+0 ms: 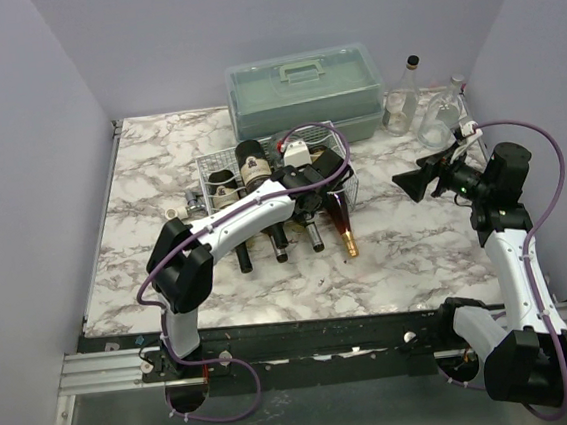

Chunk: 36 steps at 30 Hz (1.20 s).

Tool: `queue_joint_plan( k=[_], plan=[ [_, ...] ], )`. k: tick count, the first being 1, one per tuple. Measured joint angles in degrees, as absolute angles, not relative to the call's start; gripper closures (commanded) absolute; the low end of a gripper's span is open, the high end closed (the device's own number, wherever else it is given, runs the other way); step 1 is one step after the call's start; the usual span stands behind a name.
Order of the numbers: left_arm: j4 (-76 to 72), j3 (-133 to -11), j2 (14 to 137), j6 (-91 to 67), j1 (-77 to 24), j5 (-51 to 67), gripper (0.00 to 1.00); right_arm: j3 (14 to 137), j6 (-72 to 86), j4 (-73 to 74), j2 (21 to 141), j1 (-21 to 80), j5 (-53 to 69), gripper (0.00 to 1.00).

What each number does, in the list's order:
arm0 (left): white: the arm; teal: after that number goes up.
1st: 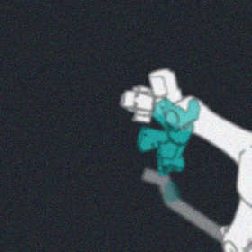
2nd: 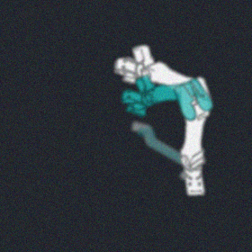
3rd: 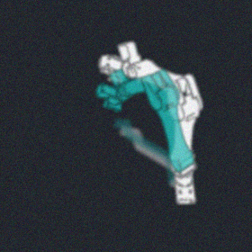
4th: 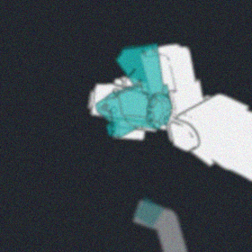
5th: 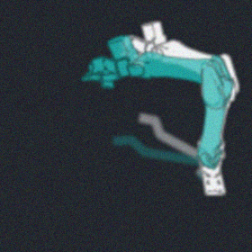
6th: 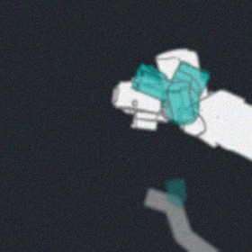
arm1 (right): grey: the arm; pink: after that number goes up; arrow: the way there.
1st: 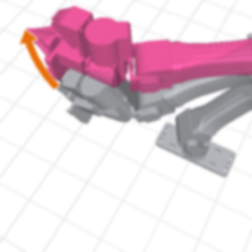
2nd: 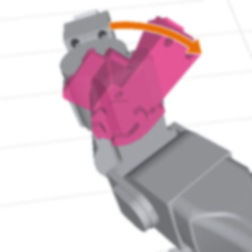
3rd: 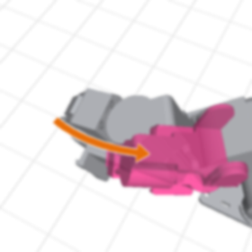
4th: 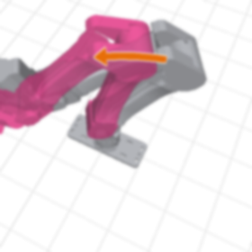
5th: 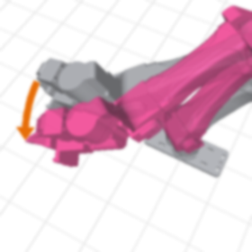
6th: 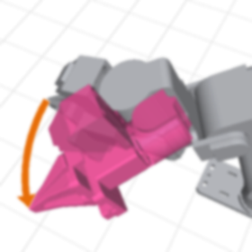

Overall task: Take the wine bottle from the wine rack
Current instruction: Pick up the wine bottle from the wine rack.

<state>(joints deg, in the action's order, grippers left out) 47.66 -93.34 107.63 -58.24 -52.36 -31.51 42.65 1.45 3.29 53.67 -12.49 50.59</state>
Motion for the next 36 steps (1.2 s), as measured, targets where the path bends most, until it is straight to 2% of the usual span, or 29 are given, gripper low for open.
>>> queue_joint_plan(
  k=[14,20,22,25,29,36],
  plan=[
    [46.92,-93.34,108.36,-58.0,-52.23,-30.83,0.5,42.65,1.45,3.29,53.67,-12.51,50.57,0.07],
    [46.48,-93.34,108.92,-57.82,-52.23,-30.46,0.55,42.65,1.43,3.29,53.67,-12.51,50.54,0.07],
    [46.39,-93.34,108.92,-57.71,-52.23,-30.44,0.62,42.65,1.43,3.29,53.67,-12.51,50.52,0.07],
    [46.65,-93.34,108.92,-57.8,-52.18,-30.46,0.81,42.65,1.43,3.29,53.67,-12.51,50.48,0.07],
    [47.03,-93.32,108.92,-57.54,-52.1,-30.46,1.0,42.65,1.43,3.29,53.65,-12.51,50.22,0.07],
    [47.05,-93.21,108.47,-55.35,-52.03,-30.46,1.0,42.65,1.41,3.29,53.65,-12.51,50.15,0.07]
  ],
)
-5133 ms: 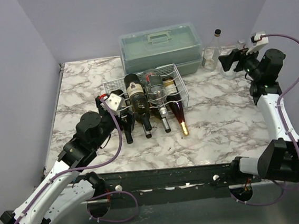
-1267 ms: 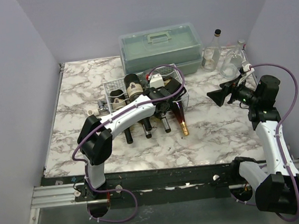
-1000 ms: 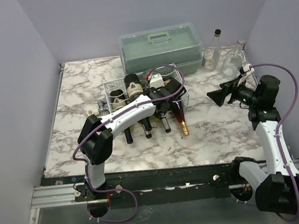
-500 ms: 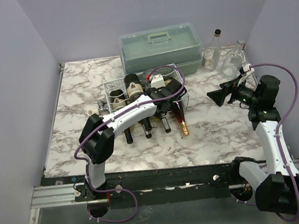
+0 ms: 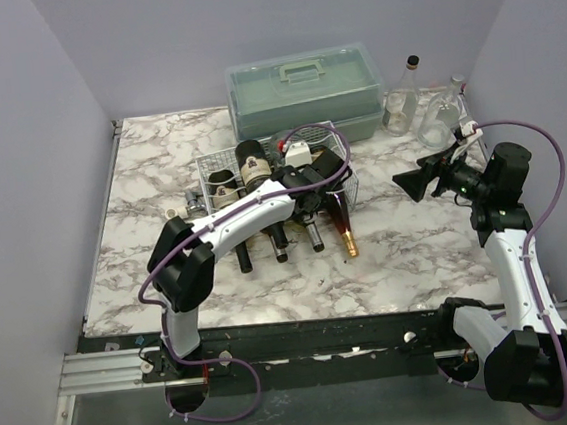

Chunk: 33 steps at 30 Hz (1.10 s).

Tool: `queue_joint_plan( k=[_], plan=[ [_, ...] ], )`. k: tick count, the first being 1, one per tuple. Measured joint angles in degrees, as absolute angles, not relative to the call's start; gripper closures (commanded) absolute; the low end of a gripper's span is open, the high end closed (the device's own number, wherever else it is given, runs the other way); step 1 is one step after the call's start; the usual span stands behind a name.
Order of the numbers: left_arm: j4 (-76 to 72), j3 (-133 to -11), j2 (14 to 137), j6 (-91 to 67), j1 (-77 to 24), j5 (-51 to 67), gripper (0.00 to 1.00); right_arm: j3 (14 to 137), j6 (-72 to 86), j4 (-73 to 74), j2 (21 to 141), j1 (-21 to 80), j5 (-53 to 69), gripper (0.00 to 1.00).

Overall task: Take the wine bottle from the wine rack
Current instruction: Pick up the wine bottle from the wine rack.

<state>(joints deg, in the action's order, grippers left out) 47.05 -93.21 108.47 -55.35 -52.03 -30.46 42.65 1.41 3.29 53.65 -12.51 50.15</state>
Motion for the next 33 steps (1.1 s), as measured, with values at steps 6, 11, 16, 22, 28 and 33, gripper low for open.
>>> queue_joint_plan(
  k=[6,11,16,22,28,33],
  plan=[
    [46.78,-90.96,105.86,-49.95,-51.75,-29.1,1.0,42.65,1.41,3.31,53.65,-12.51,50.13,0.07],
    [46.33,-89.12,103.18,-44.66,-52.14,-27.94,1.0,42.65,1.41,3.31,53.65,-12.51,50.09,0.07],
    [45.47,-88.18,101.78,-40.8,-52.9,-27.35,1.0,42.65,1.41,3.31,53.65,-12.51,50.02,0.07],
    [44.03,-86.15,99.44,-37.63,-53.36,-26.46,1.0,42.65,1.41,3.33,53.65,-12.51,49.89,0.07],
    [41.65,-83.4,96.05,-34.02,-53.78,-25.21,1.0,42.65,1.41,3.33,53.65,-12.51,49.63,0.07],
    [40.6,-81.36,92.62,-31.66,-54.26,-23.81,1.0,42.65,1.41,3.36,53.65,-12.51,49.52,0.07]
  ],
)
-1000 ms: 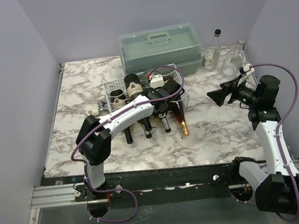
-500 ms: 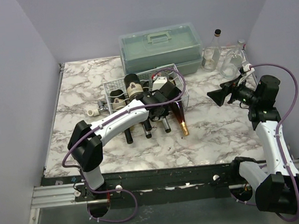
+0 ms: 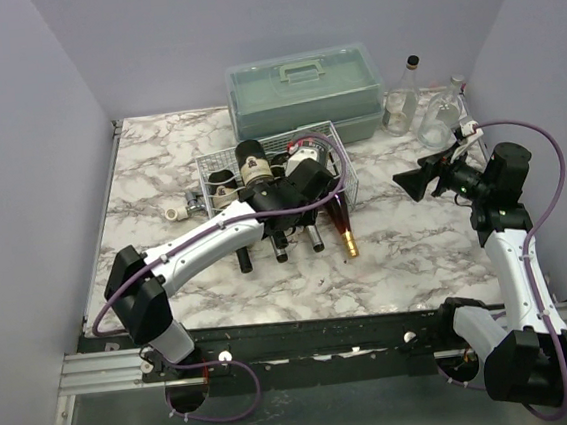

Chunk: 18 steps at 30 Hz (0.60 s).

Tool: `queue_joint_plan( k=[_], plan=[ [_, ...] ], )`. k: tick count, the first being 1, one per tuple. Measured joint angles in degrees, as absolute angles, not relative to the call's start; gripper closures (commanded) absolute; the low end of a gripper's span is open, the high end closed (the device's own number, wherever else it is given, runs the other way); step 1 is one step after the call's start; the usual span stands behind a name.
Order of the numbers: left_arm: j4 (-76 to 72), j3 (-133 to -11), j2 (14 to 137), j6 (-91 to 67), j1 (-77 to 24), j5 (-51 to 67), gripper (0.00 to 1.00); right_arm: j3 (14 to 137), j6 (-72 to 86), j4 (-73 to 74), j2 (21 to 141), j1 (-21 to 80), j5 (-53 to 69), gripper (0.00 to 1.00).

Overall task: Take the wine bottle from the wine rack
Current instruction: Pick up the wine bottle from the wine rack.

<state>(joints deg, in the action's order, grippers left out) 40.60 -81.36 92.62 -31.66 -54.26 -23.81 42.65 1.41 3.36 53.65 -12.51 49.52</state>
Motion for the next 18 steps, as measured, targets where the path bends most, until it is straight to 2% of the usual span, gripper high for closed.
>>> queue_joint_plan(
  k=[18],
  plan=[
    [37.8,-72.51,80.75,-25.02,-54.89,-12.86,1.0,42.65,1.41,3.36,53.56,-12.51,49.45,0.07]
  ],
)
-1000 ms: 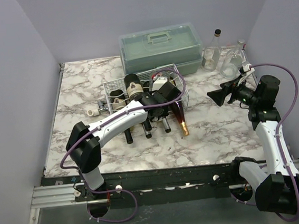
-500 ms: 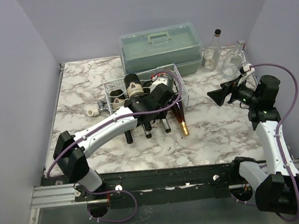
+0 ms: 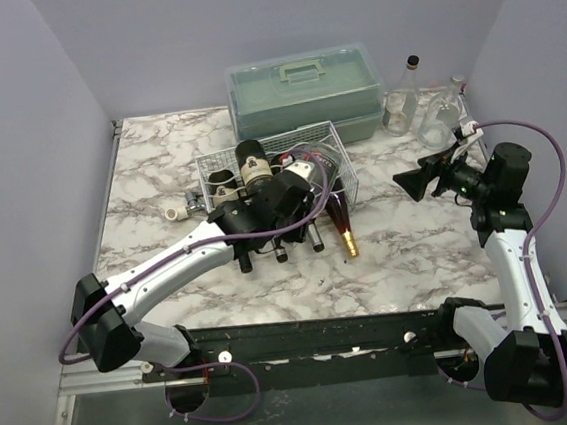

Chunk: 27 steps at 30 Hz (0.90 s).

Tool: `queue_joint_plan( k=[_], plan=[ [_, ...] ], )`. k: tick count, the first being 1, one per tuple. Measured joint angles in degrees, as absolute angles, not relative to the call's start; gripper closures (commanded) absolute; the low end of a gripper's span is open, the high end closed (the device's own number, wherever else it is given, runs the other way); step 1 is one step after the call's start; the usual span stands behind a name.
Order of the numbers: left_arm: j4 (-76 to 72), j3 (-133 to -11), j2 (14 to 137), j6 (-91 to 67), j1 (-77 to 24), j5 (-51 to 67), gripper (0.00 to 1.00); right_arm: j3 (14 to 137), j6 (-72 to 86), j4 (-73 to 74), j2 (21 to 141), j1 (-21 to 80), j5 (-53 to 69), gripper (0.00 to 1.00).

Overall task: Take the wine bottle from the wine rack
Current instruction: Pick up the wine bottle from the wine rack.

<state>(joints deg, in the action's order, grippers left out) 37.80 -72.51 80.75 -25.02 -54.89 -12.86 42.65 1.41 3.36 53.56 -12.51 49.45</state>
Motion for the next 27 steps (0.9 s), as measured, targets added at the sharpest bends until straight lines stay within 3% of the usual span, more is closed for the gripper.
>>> queue_joint_plan(
  k=[19,27],
  plan=[
    [39.57,-68.97,68.51,-15.99,-54.87,-6.85,1.0,42.63,0.91,3.36,53.56,-12.51,49.36,0.07],
    [47.27,-73.45,68.73,-11.11,-54.87,-0.78,1.0,42.46,-0.45,3.36,53.56,-12.51,49.1,0.07]
  ],
)
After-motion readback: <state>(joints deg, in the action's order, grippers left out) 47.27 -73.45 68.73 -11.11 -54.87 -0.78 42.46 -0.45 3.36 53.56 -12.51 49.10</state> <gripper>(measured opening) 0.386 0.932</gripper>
